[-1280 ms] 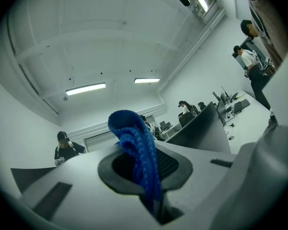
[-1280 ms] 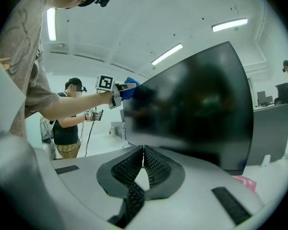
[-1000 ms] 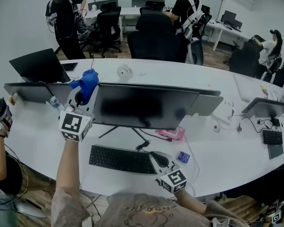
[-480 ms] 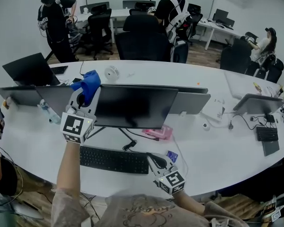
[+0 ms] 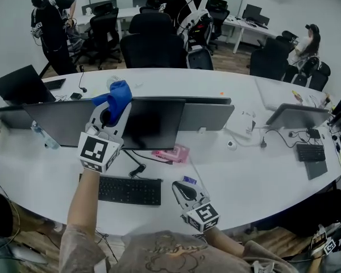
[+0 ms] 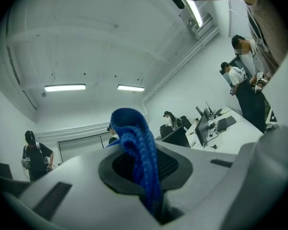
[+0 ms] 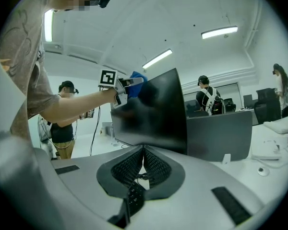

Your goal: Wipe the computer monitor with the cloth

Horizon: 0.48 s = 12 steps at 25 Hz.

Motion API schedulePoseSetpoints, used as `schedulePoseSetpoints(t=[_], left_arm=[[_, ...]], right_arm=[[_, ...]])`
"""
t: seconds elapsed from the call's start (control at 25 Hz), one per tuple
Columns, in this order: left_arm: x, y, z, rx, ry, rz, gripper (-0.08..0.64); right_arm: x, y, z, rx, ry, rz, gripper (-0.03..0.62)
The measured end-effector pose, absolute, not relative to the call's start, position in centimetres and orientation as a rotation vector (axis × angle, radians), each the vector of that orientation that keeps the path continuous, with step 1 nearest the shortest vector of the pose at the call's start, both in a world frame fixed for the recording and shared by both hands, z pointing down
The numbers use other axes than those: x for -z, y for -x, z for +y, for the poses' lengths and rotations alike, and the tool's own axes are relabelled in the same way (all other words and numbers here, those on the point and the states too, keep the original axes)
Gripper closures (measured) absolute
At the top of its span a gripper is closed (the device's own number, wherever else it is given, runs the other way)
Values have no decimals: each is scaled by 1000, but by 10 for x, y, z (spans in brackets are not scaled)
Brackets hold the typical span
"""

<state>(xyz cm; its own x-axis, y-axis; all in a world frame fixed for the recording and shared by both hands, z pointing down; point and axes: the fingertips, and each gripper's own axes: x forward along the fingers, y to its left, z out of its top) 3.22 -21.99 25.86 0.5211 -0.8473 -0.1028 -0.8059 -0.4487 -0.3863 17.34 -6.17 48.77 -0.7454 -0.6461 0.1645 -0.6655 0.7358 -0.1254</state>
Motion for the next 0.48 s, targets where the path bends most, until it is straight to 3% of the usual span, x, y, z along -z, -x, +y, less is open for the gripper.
schedulePoseSetpoints(t=[0.48], left_arm=[[-261, -140, -224, 140, 2457, 1187, 513]], right_arm=[[-487, -233, -55, -269, -1176, -2801, 571]])
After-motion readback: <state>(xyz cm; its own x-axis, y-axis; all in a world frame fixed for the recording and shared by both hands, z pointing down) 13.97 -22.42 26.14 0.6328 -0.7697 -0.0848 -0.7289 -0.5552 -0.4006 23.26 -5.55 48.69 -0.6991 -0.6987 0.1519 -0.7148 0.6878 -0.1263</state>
